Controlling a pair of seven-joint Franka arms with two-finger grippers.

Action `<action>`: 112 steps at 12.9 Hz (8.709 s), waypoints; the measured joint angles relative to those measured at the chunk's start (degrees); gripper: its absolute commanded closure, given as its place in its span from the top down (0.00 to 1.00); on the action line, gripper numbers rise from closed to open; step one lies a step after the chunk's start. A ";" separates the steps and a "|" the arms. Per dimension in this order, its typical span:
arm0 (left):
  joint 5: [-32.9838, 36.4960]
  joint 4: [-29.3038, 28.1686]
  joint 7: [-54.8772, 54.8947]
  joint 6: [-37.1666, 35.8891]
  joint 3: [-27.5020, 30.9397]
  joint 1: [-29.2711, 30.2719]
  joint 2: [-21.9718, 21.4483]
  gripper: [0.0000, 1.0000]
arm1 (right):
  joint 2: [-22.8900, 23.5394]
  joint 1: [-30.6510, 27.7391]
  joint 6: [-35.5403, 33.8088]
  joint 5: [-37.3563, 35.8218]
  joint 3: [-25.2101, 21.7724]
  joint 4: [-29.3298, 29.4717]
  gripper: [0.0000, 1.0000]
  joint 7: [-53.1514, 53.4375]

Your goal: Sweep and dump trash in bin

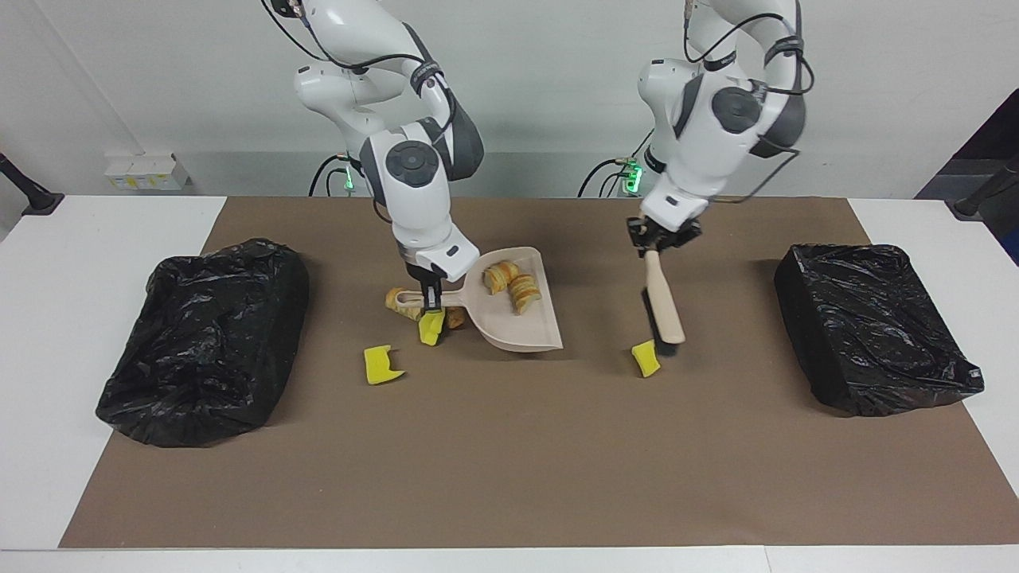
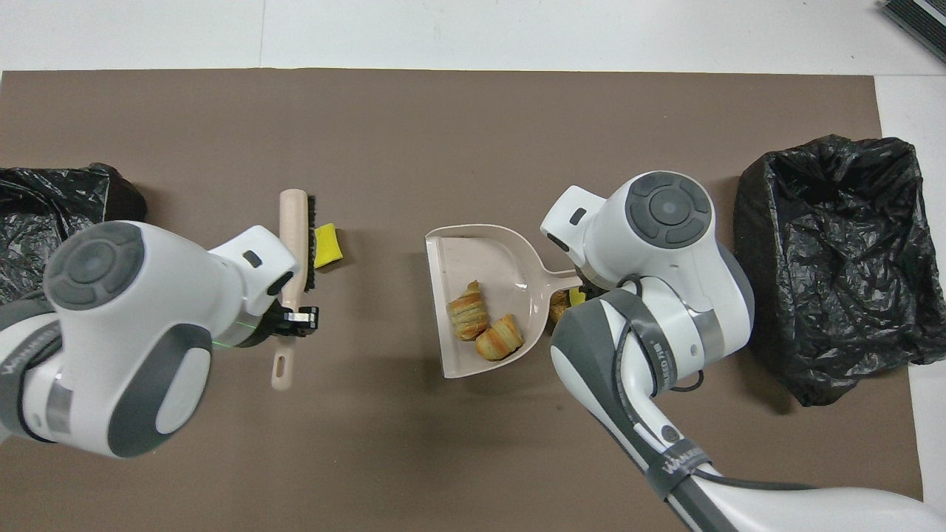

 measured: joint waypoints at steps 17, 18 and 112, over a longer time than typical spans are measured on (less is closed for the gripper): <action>-8.41 -8.10 1.59 12.21 -2.13 -19.78 5.72 0.00 | 4.37 6.14 1.70 -11.07 0.02 -0.90 0.00 18.78; -8.63 -7.35 0.17 11.97 -2.11 -20.83 5.31 0.00 | 4.41 6.04 1.74 -11.03 0.02 -0.92 0.00 18.78; 7.04 27.27 11.71 -24.55 0.35 13.04 -0.48 1.00 | 5.67 3.09 -0.79 1.95 1.29 9.44 0.00 93.15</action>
